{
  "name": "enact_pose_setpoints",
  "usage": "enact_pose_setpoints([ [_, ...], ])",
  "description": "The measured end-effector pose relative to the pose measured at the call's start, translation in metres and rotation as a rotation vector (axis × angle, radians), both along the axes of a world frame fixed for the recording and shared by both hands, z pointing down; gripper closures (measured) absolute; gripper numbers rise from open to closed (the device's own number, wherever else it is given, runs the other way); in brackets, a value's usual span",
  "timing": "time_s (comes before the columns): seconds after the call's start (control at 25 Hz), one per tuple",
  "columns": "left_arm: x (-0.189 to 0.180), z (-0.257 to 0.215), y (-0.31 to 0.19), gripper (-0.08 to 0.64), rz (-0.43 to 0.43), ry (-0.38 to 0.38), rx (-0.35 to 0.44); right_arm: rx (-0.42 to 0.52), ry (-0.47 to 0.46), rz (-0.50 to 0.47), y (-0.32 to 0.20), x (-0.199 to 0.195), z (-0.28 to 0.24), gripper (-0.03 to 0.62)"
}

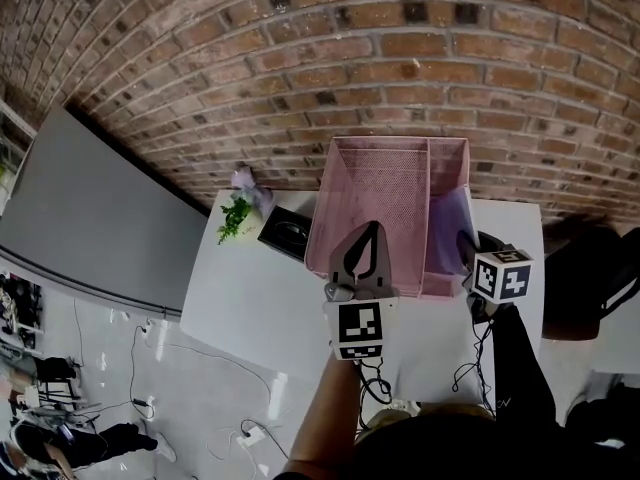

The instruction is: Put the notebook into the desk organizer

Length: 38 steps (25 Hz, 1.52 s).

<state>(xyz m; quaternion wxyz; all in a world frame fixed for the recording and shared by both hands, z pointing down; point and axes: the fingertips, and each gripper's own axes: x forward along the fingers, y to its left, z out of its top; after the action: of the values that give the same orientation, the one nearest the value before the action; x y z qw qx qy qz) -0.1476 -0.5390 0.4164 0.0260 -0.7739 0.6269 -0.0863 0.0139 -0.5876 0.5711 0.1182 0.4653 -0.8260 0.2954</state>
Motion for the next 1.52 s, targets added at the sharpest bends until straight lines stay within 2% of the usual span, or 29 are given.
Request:
enact_pose_setpoints([
  [0.24,0.001,0.0,-0.013,0.551,0.003,0.004,0.0,0.028,0.013,0.021,-0.019,0.005,-0.004,0.541],
  [0.48,0.001,0.007,-0.023,0.551,0.0,0.008,-0.01,0.078,0.052,0.017,-0.033,0.003,-0.008,0.428],
  [0.6,0.001,0.008,-0.026,0.551,0.001,0.009,-0.011,0.081,0.08,0.02,-0.035,0.003,-0.006,0.411],
  [0.8,0.001,0.008,-0.027,0.551,0.004,0.014,-0.015,0.095,0.095,-0.001,-0.032,0.0,-0.007,0.29],
  [1.0,0.004,0.01,-0.025,0.551,0.008,0.019,-0.018,0.114,0.073,-0.026,-0.027,-0.005,-0.011,0.265],
  [1.52,0.016,-0.002,0.001,0.551,0.028,0.021,0.002,0.166,0.043,-0.044,0.008,-0.004,-0.036,0.264],
])
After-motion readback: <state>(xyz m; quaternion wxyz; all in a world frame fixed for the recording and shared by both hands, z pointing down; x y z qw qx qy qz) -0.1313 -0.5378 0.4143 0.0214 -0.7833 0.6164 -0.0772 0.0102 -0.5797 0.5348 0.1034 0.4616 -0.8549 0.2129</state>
